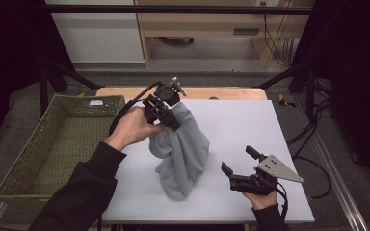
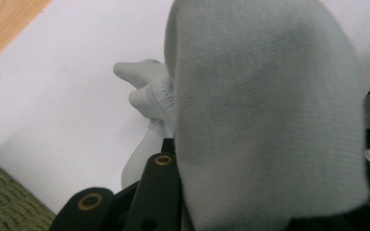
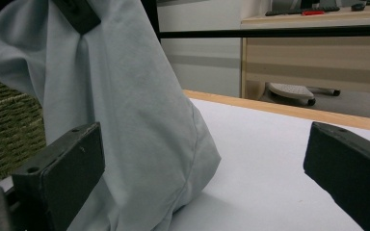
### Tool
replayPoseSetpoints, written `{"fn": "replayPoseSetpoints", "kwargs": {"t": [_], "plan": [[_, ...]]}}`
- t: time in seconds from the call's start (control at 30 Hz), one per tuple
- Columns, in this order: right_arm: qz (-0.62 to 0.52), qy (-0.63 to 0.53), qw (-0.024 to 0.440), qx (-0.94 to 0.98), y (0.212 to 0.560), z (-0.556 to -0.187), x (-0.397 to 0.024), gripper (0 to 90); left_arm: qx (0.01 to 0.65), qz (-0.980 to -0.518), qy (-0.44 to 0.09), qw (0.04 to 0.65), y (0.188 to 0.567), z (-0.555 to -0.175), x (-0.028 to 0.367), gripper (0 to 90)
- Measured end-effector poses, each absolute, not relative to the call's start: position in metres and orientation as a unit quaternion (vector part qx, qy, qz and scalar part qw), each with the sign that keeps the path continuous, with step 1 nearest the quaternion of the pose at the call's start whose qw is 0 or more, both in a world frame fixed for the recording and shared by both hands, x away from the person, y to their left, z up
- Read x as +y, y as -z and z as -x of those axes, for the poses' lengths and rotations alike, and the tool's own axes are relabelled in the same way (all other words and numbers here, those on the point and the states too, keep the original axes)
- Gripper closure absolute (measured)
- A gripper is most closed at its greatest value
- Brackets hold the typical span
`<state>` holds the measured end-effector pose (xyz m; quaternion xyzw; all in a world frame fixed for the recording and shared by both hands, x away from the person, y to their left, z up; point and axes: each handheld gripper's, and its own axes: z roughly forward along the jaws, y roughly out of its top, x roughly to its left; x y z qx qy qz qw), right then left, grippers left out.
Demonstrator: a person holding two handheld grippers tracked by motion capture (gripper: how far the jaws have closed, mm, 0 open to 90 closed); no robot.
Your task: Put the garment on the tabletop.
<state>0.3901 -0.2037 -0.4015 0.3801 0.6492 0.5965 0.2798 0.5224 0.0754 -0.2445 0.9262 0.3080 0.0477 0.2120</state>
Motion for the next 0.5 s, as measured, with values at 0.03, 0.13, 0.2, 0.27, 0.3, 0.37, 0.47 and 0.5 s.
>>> {"fn": "replayPoseSetpoints", "kwargs": {"t": [0.03, 0.13, 0.2, 0.27, 0.3, 0.37, 0.47, 0.5], "plan": [[-0.380, -0.597, 0.281, 0.649, 0.402, -0.390, -0.204, 1.0, 0.307, -0.927, -0.047, 0.211, 0.247, -0.523, 0.075, 76.7], [-0.378, -0.596, 0.282, 0.650, 0.402, -0.390, -0.204, 1.0, 0.308, -0.926, -0.042, 0.212, 0.252, -0.522, 0.075, 76.5], [-0.379, -0.597, 0.280, 0.650, 0.402, -0.390, -0.203, 1.0, 0.305, -0.928, -0.038, 0.209, 0.260, -0.523, 0.074, 76.3], [-0.379, -0.598, 0.280, 0.649, 0.402, -0.390, -0.203, 1.0, 0.304, -0.929, -0.038, 0.208, 0.262, -0.522, 0.074, 76.1], [-0.379, -0.598, 0.280, 0.648, 0.402, -0.390, -0.203, 1.0, 0.302, -0.929, -0.035, 0.210, 0.268, -0.522, 0.073, 76.1], [-0.379, -0.596, 0.281, 0.650, 0.402, -0.390, -0.204, 1.0, 0.305, -0.928, -0.031, 0.214, 0.273, -0.521, 0.071, 76.1], [-0.378, -0.597, 0.280, 0.650, 0.402, -0.390, -0.204, 1.0, 0.304, -0.929, -0.033, 0.209, 0.279, -0.521, 0.068, 76.0], [-0.379, -0.598, 0.280, 0.648, 0.402, -0.390, -0.203, 1.0, 0.303, -0.929, -0.034, 0.208, 0.282, -0.521, 0.067, 75.9]]}}
